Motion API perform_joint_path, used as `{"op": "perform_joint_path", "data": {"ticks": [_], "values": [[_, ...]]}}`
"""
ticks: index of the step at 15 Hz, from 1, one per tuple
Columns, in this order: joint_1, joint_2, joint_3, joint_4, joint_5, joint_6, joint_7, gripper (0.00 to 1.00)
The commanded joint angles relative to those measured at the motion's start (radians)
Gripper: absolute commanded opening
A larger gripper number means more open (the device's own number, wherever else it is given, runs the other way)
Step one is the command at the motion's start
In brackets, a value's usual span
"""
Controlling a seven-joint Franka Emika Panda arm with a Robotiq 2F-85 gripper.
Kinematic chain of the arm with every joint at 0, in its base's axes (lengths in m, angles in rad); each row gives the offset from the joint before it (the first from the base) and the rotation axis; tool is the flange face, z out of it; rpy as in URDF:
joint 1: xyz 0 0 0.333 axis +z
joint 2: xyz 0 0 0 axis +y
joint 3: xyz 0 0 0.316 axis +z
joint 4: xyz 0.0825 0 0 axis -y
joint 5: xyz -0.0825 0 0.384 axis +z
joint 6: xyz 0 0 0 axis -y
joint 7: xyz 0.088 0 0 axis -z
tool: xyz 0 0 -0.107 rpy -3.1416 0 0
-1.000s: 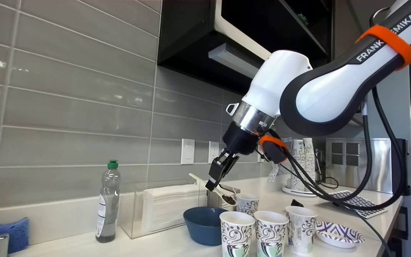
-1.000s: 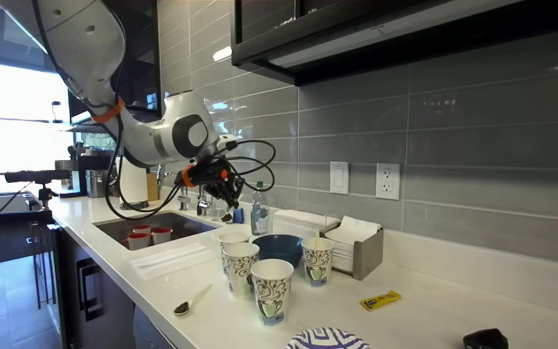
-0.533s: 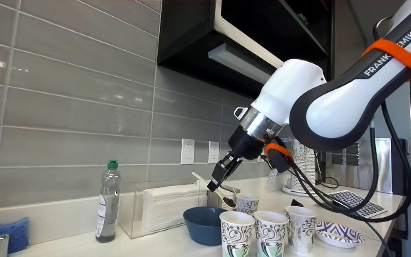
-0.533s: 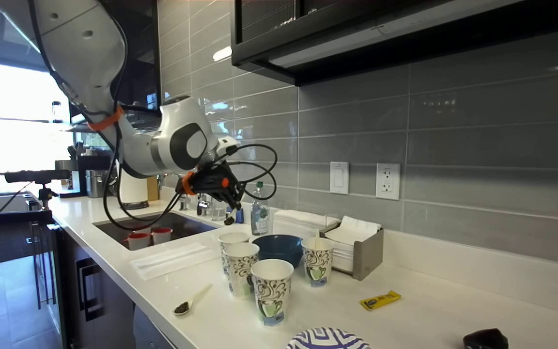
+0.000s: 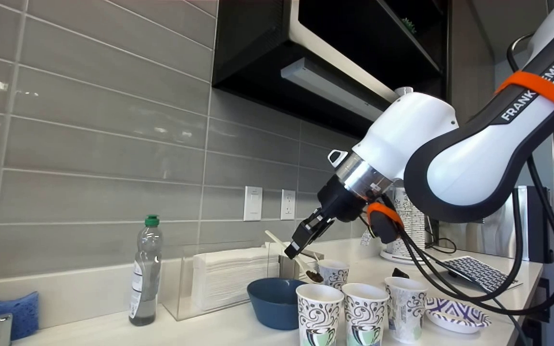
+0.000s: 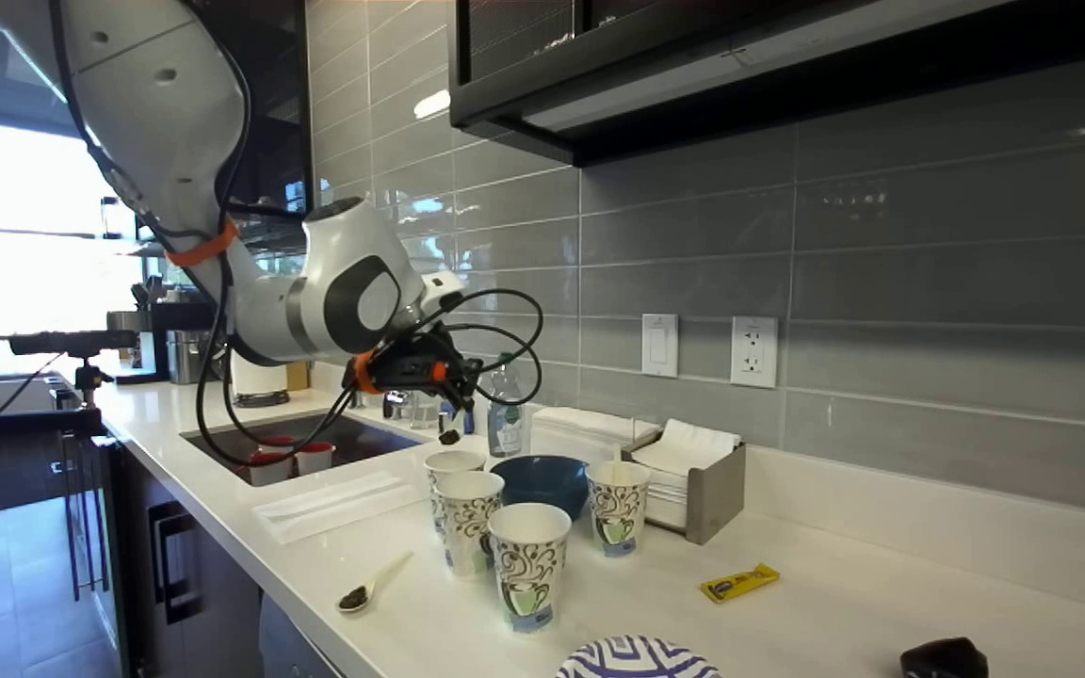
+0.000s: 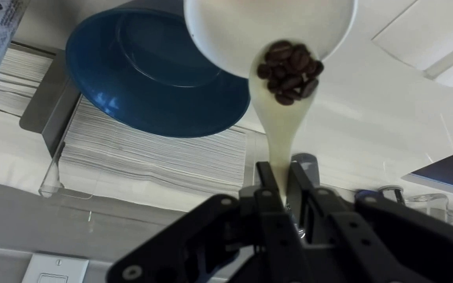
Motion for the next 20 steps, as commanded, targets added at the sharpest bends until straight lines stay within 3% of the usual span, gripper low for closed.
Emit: {"op": "perform_joint_path", "data": {"ticks": [1, 20], "values": [[-0.004, -0.03, 0.002, -0.052, 0.04, 0.066, -0.028, 0.03], [-0.012, -0.024, -0.027, -0.137, 0.016, 0.349, 0.022, 0.03]]}}
